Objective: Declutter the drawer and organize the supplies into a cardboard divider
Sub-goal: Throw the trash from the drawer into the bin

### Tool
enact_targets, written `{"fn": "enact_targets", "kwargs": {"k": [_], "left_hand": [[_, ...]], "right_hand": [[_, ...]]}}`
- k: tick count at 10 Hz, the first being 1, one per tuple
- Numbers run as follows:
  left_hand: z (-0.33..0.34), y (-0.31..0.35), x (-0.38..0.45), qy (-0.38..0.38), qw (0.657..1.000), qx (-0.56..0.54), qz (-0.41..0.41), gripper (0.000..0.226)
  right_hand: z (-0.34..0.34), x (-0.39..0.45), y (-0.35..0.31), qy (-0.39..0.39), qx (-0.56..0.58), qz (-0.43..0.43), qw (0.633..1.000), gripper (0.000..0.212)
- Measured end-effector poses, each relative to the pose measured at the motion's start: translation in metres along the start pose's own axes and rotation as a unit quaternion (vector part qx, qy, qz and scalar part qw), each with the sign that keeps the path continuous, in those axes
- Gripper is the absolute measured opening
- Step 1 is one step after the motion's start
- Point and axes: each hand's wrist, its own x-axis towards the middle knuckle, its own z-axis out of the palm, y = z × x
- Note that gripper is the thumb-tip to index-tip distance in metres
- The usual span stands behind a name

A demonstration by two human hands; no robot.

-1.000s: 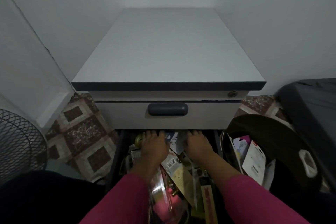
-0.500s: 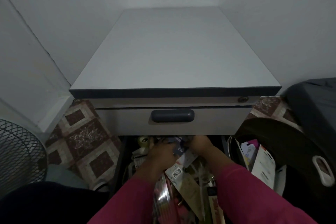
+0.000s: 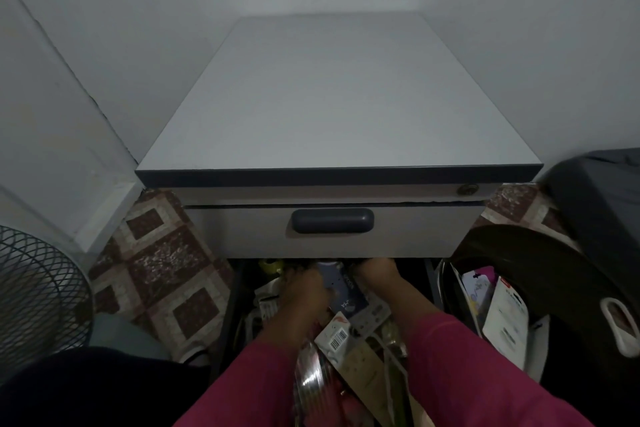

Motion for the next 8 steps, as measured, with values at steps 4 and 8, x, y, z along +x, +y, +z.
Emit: {"fn": "enact_targets", "kwargs": {"k": [4,8], "left_hand": [[0.006,0.007,0.008,0.031,0.993,-0.11,0.026,0.036],[-0.007,0.016,-0.01,0.017,0.952,-0.306,-0.02,0.032]], "right_hand": [[0.008,-0.009,0.007,0.08,0.148,0.125,0.978,0.029],[-0.003,-0.037,0.011,0.073,0.316,0.173,0.93,0.042]]}}
